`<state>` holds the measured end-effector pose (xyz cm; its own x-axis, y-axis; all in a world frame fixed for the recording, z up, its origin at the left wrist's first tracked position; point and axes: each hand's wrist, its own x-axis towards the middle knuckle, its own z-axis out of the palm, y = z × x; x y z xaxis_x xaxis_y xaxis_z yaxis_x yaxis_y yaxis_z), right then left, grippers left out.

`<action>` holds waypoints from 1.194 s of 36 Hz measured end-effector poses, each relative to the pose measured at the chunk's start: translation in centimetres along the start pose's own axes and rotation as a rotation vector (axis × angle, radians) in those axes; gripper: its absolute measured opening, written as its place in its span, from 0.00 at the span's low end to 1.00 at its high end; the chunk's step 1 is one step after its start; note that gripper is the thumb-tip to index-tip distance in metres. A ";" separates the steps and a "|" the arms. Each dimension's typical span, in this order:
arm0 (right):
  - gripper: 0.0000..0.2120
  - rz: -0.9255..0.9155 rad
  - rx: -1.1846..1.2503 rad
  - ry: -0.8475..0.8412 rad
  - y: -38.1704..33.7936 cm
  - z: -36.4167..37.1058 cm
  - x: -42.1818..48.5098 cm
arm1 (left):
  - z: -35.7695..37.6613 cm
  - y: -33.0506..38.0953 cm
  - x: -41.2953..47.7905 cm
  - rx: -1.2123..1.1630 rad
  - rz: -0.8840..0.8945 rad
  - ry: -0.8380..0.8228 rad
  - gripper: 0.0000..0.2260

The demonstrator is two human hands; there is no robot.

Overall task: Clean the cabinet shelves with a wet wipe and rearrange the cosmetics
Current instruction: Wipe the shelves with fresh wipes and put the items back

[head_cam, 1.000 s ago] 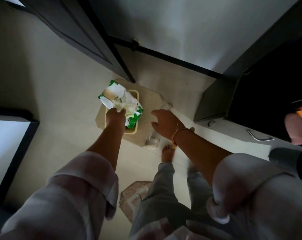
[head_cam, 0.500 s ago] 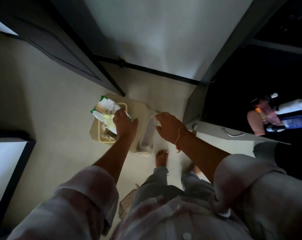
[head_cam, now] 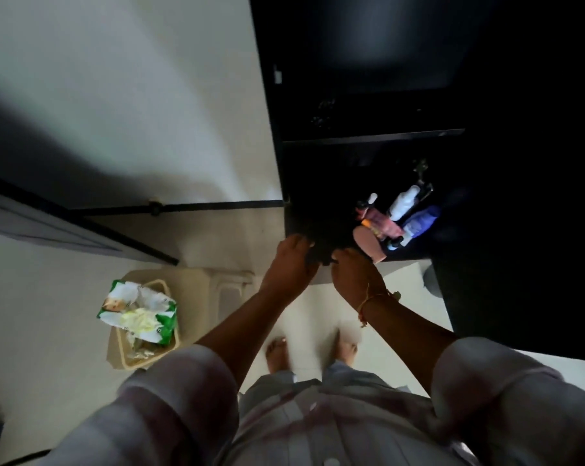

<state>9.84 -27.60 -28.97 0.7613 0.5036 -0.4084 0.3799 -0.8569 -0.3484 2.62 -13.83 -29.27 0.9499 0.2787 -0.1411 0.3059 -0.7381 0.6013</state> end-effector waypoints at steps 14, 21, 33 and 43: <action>0.12 0.142 0.058 0.274 9.2 -4.7 -0.6 | 3.2 7.2 6.1 0.029 0.089 -0.014 0.19; 0.19 0.285 0.063 0.346 11.0 -6.6 -0.1 | 3.6 9.6 9.2 0.028 0.150 -0.028 0.18; 0.25 0.293 -0.125 0.362 12.8 -8.4 3.4 | 5.0 11.9 15.9 0.036 0.215 -0.203 0.26; 0.16 0.328 -0.097 0.239 13.1 -8.8 6.0 | 7.5 13.6 19.9 0.062 0.330 -0.252 0.29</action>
<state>24.02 -36.82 -28.52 0.9465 0.1720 -0.2731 0.1359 -0.9799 -0.1462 26.13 -22.95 -29.78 0.9812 -0.1316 -0.1414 -0.0211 -0.8006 0.5989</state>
